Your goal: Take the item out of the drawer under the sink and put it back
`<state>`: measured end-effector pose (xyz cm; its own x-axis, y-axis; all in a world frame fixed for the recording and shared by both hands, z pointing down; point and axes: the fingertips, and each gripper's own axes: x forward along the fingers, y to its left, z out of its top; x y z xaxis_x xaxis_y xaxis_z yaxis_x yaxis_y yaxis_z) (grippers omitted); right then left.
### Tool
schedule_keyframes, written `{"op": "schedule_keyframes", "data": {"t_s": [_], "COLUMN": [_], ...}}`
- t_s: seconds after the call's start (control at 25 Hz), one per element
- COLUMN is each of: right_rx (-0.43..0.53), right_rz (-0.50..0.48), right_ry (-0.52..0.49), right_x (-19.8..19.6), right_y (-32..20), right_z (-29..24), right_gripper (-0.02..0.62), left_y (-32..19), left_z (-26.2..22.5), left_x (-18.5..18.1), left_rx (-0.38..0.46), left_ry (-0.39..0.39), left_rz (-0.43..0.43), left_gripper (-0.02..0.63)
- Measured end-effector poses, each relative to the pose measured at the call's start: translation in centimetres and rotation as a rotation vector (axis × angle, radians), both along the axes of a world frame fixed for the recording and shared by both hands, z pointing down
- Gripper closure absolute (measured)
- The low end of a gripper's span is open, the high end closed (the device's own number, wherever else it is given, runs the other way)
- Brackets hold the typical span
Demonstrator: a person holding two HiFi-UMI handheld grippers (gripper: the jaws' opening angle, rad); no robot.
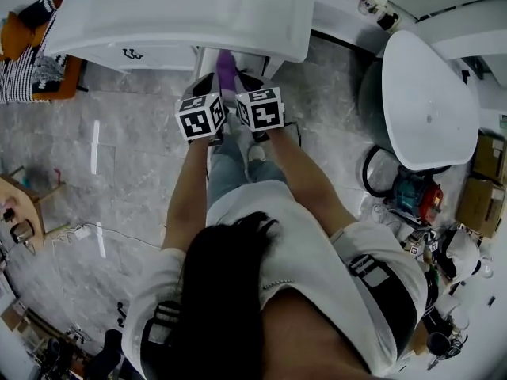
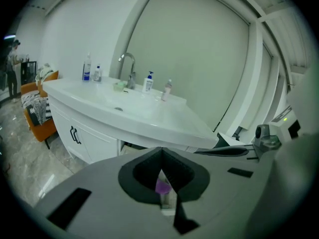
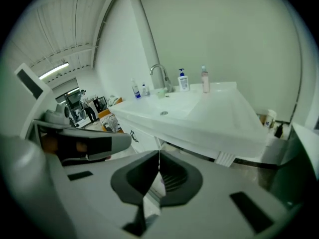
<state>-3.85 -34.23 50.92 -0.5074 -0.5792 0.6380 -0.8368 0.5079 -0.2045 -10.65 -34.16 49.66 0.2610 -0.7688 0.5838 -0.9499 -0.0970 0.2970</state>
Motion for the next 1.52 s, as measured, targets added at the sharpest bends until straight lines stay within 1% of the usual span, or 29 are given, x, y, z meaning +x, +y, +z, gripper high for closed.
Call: {"op": "schedule_keyframes", "data": {"t_s": [0.24, 0.44, 0.52, 0.64, 0.8, 0.88, 1.04, 1.28, 1.52], "right_rx": [0.030, 0.038, 0.035, 0.019, 0.024, 0.020, 0.022, -0.034, -0.066], "right_rz": [0.006, 0.005, 0.006, 0.027, 0.026, 0.035, 0.016, 0.004, 0.023], "right_ry": [0.013, 0.011, -0.002, -0.056, -0.043, -0.050, -0.024, -0.010, 0.021], "right_x": [0.1, 0.1, 0.0, -0.3, -0.6, -0.7, -1.1, -1.9, -2.5], "right_y": [0.6, 0.8, 1.0, 1.1, 0.9, 0.5, 0.1, -0.4, -1.3], "right_z": [-1.4, -1.8, -1.8, -2.1, -2.1, -2.2, -1.9, 0.4, 2.6], "right_gripper": [0.580, 0.580, 0.580, 0.580, 0.580, 0.580, 0.580, 0.580, 0.580], "left_y": [1.2, 1.7, 1.7, 1.8, 1.7, 1.6, 1.5, 0.9, 0.0], "left_z": [-1.0, -1.0, -1.2, -1.3, -1.0, -0.8, -0.1, 1.6, 3.8], "left_x": [0.1, 0.4, 0.4, 0.3, -0.1, -0.2, -0.6, -1.3, -2.2], "left_rx": [0.022, 0.019, 0.028, 0.032, 0.025, 0.020, 0.004, -0.028, -0.071], "left_ry": [-0.007, 0.001, 0.019, 0.026, 0.020, 0.032, 0.032, 0.039, 0.040], "left_rz": [-0.018, -0.016, -0.028, -0.027, -0.026, -0.031, -0.044, -0.041, -0.037], "left_gripper": [0.603, 0.603, 0.603, 0.603, 0.603, 0.603, 0.603, 0.603, 0.603]}}
